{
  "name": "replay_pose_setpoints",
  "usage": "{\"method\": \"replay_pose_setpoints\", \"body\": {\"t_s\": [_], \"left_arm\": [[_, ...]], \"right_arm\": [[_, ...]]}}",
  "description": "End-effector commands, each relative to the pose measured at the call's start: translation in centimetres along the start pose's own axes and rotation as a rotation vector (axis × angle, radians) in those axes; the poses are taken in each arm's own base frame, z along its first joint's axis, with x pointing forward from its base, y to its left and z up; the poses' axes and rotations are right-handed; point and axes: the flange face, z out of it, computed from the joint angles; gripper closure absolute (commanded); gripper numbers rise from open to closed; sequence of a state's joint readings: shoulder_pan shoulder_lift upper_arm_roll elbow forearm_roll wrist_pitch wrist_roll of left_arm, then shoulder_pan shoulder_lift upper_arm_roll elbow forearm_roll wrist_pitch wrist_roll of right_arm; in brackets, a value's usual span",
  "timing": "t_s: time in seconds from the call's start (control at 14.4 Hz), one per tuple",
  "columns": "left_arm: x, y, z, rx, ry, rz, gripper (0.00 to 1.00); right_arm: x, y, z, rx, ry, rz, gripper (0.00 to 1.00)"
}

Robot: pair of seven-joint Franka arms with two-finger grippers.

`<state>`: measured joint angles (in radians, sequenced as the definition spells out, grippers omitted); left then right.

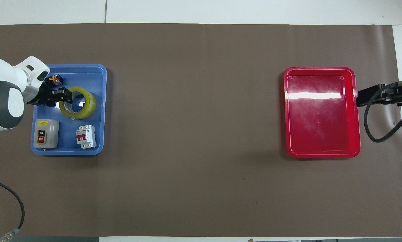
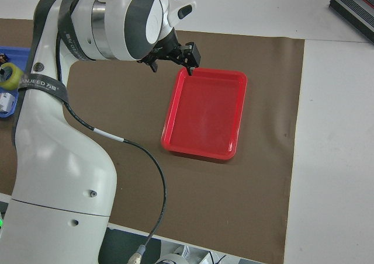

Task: Place and move tape with both arms
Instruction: 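Reach the left gripper down and grasp the yellow tape roll, then carry the tape with the left gripper to the table center and release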

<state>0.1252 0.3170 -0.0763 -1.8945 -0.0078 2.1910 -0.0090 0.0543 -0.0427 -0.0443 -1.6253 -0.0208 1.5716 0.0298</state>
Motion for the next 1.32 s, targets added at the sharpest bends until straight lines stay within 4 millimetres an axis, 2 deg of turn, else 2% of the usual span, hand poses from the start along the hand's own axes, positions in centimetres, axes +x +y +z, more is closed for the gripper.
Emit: {"method": "replay_pose_setpoints", "body": {"t_s": [0.0, 0.07, 0.14, 0.28, 0.35, 0.49, 0.56, 0.63, 0.76, 0.83, 0.97, 1.18, 1.25], "left_arm": [[-0.9, 0.2, 0.8, 0.004, 0.013, -0.014, 0.38], [-1.0, 0.2, 1.0, 0.004, 0.008, -0.014, 0.43], [-1.1, 0.2, 1.1, 0.004, 0.005, -0.014, 0.53], [-1.0, 0.6, 1.2, 0.005, 0.002, -0.005, 0.92], [-0.8, 0.7, 0.9, 0.005, -0.001, -0.002, 1.00], [0.9, 1.9, -1.1, 0.017, -0.021, 0.022, 1.00], [2.2, 2.8, -2.8, 0.031, -0.044, 0.040, 1.00], [3.4, 4.7, -5.0, 0.046, -0.071, 0.056, 1.00], [4.4, 9.8, -8.7, 0.092, -0.130, 0.019, 1.00], [4.0, 13.1, -10.2, 0.106, -0.127, -0.014, 1.00], [2.3, 19.8, -11.6, 0.123, -0.112, -0.094, 1.00], [-2.5, 32.6, -11.0, 0.093, -0.066, -0.173, 1.00], [-3.8, 35.2, -10.0, 0.069, -0.059, -0.214, 1.00]], "right_arm": [[-0.6, 0.5, 0.0, 0.003, 0.008, -0.011, 0.00], [-0.6, 0.5, 0.0, 0.003, 0.008, -0.011, 0.00], [-0.6, 0.5, 0.0, 0.003, 0.008, -0.009, 0.00], [-0.6, 0.5, 0.0, 0.005, 0.008, -0.008, 0.00], [-0.6, 0.5, 0.0, 0.003, 0.008, -0.009, 0.00], [-0.6, 0.6, 0.0, 0.004, 0.008, -0.008, 0.00], [-0.6, 0.4, 0.0, 0.003, 0.008, -0.011, 0.00], [-0.6, 0.6, 0.0, 0.004, 0.008, -0.008, 0.00], [-0.6, 0.6, 0.0, 0.004, 0.008, -0.008, 0.00], [-0.6, 0.5, 0.0, 0.005, 0.008, -0.008, 0.00], [-0.6, 0.5, 0.0, 0.003, 0.008, -0.009, 0.00], [-0.6, 0.5, 0.0, 0.005, 0.008, -0.008, 0.00], [-0.6, 0.5, 0.0, 0.004, 0.008, -0.009, 0.00]]}}
